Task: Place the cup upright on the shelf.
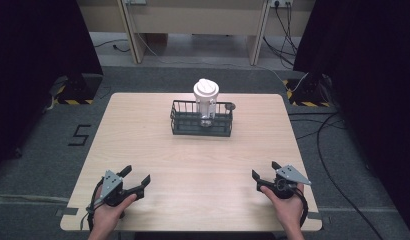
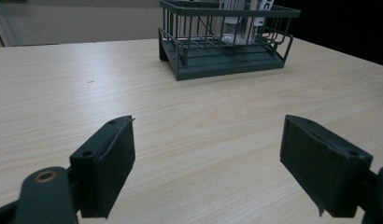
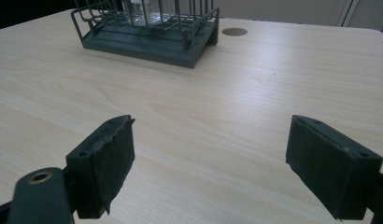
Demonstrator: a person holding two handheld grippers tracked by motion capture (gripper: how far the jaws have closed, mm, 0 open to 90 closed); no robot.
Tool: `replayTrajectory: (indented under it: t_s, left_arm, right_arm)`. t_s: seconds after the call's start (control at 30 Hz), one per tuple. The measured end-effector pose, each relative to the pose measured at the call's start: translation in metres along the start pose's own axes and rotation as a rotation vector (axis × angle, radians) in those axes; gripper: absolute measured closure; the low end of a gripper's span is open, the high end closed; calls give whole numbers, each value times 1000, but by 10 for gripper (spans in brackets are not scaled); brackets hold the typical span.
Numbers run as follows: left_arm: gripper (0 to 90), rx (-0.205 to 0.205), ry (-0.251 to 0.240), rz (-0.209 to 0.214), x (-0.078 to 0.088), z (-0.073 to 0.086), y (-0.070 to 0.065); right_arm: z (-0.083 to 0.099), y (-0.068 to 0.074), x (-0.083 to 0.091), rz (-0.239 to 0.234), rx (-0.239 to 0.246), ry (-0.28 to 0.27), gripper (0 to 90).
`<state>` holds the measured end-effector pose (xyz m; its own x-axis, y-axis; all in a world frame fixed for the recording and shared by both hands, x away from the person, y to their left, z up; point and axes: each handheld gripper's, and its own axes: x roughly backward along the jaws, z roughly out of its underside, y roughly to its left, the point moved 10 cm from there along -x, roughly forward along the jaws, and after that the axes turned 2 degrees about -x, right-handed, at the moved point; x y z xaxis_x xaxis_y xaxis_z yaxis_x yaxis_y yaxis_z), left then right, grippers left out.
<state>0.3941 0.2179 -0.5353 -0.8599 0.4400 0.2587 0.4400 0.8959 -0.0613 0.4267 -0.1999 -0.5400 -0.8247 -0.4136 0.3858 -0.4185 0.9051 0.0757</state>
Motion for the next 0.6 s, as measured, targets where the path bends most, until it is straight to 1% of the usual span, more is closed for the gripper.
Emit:
replayTrajectory:
  t_s: [0.2, 0.4, 0.5, 0.6]
  left_arm:
    - [175, 0, 0, 0, 0, 0, 0]
    - [175, 0, 0, 0, 0, 0, 0]
    - [175, 0, -1, 0, 0, 0, 0]
    - [175, 0, 0, 0, -1, 0, 0]
  right_arm:
    - [6, -4, 4, 9, -10, -1, 163]
    - [5, -7, 6, 18, -6, -20, 163]
    - [4, -5, 6, 12, -20, -26, 164]
    - [-1, -1, 6, -11, -22, -39, 166]
